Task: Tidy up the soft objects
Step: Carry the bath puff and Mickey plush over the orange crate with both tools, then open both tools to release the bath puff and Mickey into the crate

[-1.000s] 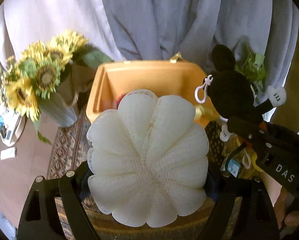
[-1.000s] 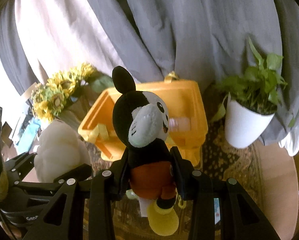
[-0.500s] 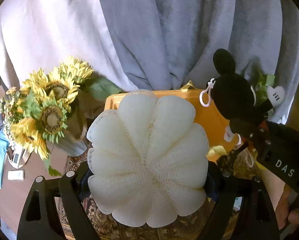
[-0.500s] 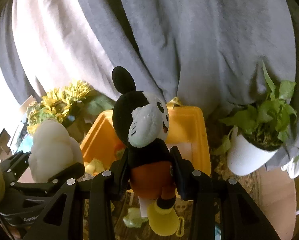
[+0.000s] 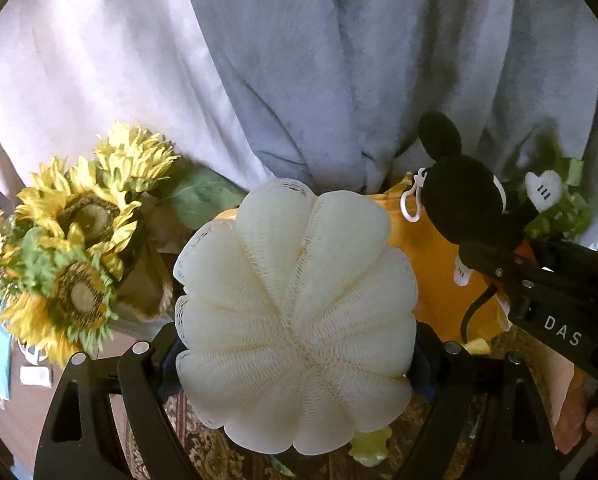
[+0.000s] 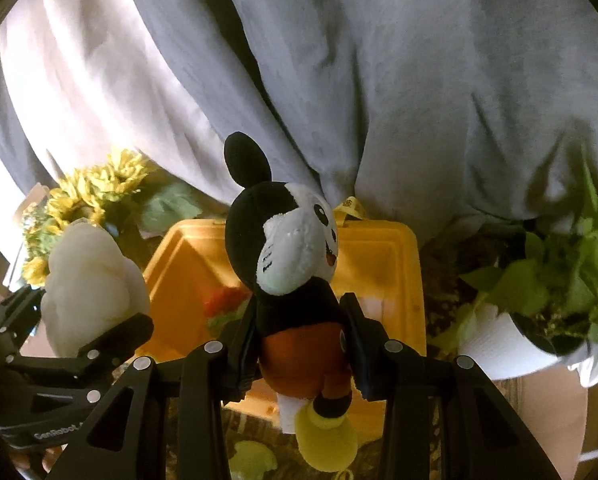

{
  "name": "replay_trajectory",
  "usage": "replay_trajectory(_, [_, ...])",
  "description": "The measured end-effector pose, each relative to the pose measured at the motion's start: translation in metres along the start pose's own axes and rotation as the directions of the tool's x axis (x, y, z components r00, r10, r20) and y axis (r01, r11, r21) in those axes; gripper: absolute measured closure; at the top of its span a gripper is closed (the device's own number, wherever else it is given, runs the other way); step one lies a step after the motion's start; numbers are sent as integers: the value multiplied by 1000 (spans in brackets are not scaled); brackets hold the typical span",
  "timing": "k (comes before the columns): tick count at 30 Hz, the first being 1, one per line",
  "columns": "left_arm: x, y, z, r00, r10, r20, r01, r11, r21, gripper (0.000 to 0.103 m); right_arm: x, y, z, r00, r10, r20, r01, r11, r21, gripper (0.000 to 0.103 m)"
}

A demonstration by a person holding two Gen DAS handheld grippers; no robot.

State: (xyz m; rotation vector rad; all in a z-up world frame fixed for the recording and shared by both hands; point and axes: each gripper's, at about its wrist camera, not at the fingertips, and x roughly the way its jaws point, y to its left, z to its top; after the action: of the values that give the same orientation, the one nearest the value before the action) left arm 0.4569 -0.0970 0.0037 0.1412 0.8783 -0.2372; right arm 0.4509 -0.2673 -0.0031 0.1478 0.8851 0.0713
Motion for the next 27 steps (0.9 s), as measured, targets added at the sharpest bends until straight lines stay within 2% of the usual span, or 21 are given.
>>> replay_trajectory(10, [60, 2, 9, 994, 1, -106, 1, 1000, 14, 16, 59, -8, 3, 989, -34, -146, 22, 996, -82, 64])
replay_trajectory(17, [94, 5, 6, 984, -22, -179, 30, 999, 42, 16, 92, -10, -5, 970, -54, -235, 23, 991, -134, 64])
replay_trajectory(21, [111, 4, 6, 969, -50, -241, 66, 996, 59, 14, 103, -11, -9, 960, -50, -277, 11, 990, -141, 63])
replay_trajectory(22, [115, 4, 6, 963, -57, -262, 76, 995, 64, 14, 104, -10, -9, 957, -51, -285, 9, 989, -145, 62])
replay_trajectory(25, [127, 1, 4, 949, -61, -310, 87, 994, 70, 14, 105, -7, -8, 955, -92, -283, 42, 983, -180, 49])
replay_trajectory(27, [129, 0, 3, 946, -59, -320, 85, 994, 69, 11, 100, -6, -6, 958, -120, -260, 69, 978, -198, 44])
